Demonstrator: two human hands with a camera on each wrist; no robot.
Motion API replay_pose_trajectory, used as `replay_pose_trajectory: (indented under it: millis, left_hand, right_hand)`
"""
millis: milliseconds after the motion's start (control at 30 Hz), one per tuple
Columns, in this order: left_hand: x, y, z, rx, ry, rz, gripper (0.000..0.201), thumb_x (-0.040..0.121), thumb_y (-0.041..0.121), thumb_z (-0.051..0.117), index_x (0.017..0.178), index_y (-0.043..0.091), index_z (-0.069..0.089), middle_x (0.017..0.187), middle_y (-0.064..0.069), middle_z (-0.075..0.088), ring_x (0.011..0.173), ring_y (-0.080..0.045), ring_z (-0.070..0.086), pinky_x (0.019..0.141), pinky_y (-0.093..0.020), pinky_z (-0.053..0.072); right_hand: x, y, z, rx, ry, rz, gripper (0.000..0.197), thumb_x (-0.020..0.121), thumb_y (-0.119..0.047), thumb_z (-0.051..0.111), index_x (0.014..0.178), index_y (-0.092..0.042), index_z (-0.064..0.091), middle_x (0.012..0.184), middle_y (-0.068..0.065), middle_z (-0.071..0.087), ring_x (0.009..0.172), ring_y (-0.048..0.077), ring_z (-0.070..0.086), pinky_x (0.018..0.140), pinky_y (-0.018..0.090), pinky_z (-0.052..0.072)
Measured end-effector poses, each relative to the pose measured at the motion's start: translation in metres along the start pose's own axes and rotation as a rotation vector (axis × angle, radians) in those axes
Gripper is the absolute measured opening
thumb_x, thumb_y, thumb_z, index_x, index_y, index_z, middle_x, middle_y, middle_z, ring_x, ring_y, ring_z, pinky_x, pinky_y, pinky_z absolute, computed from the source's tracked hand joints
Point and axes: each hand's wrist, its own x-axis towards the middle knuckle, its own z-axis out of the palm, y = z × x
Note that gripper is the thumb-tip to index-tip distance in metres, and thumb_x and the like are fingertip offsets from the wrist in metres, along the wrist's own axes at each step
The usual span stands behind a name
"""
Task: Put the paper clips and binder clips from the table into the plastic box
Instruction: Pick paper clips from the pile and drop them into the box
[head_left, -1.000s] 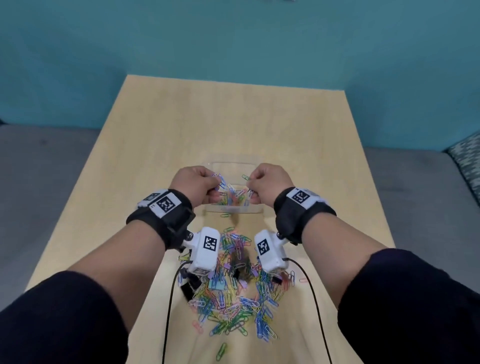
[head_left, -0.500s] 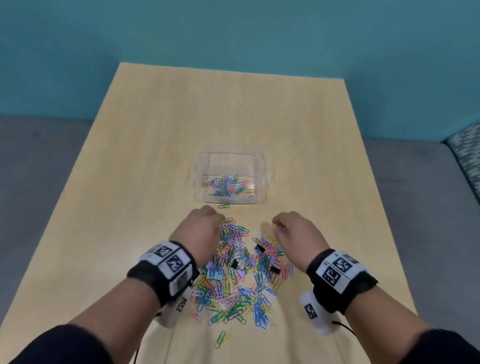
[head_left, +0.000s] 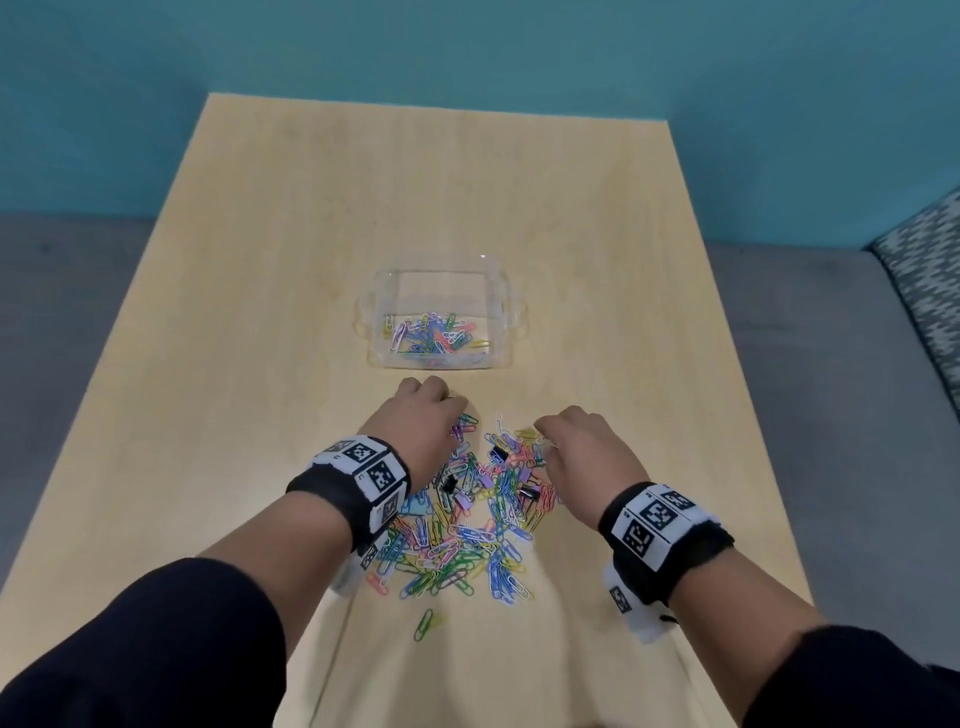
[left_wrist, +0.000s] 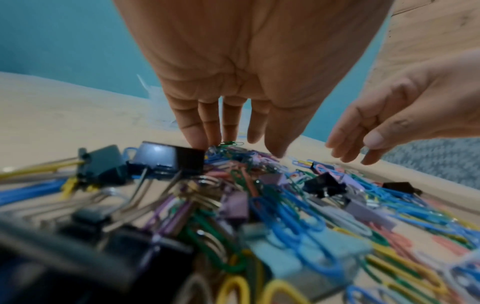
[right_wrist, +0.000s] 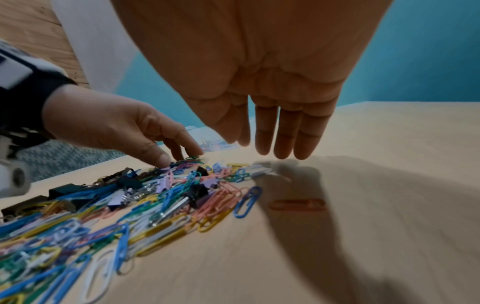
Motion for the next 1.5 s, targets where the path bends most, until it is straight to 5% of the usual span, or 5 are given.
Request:
replay_pose_trajectory:
  millis: [267, 933, 1133, 1233, 1500]
  left_hand:
    - [0.001, 0.016, 0.001, 0.014, -0.017, -0.094, 0.032, 0.085, 0.023, 0.061, 0.117, 0.021, 0.056, 0.114, -0.008, 0.044, 0.101, -0.029, 0.041, 0.082, -0.037, 0.042]
    - [0.020, 0.009, -0.020, -0.392, -0.049, -0.413, 0.019, 0.073, 0.006, 0.057, 0.064, 0.023, 0.053, 0.079, 0.000, 0.060, 0.081, -0.024, 0.059, 0.065, -0.028, 0.045]
    - [0.019, -0.007, -0.029, -0.731, -0.055, -0.580, 0.015, 0.070, 0.000, 0.066, 0.065, 0.014, 0.062, 0.061, -0.007, 0.063, 0.051, -0.024, 0.057, 0.050, -0.027, 0.049]
    - [0.012, -0.017, -0.033, -0.939, -0.060, -0.638, 0.015, 0.070, -0.005, 0.068, 0.066, 0.008, 0.063, 0.058, -0.012, 0.062, 0.049, -0.022, 0.058, 0.051, -0.028, 0.052]
    - [0.014, -0.037, -0.074, -1.278, 0.065, -0.609, 0.024, 0.073, -0.015, 0.064, 0.068, 0.007, 0.055, 0.059, -0.016, 0.057, 0.041, -0.018, 0.053, 0.039, -0.021, 0.045]
  right_hand:
    - [0.017, -0.009, 0.006, -0.125, -0.107, -0.026, 0.047, 0.085, -0.017, 0.058, 0.130, -0.025, 0.045, 0.121, 0.007, 0.041, 0.108, 0.028, 0.038, 0.087, 0.042, 0.046]
    - [0.044, -0.002, -0.001, 0.071, -0.161, 0.096, 0.008, 0.087, -0.010, 0.049, 0.083, -0.017, 0.049, 0.086, 0.004, 0.056, 0.079, 0.025, 0.053, 0.063, 0.029, 0.036]
    - [0.046, 0.012, -0.007, 0.385, -0.154, 0.247, 0.010, 0.079, -0.010, 0.050, 0.076, -0.016, 0.057, 0.068, 0.004, 0.060, 0.062, 0.026, 0.060, 0.059, 0.039, 0.056]
    - [0.046, 0.016, -0.014, 0.631, -0.151, 0.333, 0.012, 0.078, -0.001, 0.048, 0.074, -0.010, 0.055, 0.058, 0.010, 0.052, 0.045, 0.022, 0.046, 0.047, 0.033, 0.043]
    - [0.077, -0.013, -0.058, 0.687, -0.122, 0.224, 0.010, 0.081, -0.007, 0.058, 0.074, -0.015, 0.057, 0.063, 0.010, 0.059, 0.051, 0.023, 0.057, 0.060, 0.048, 0.056]
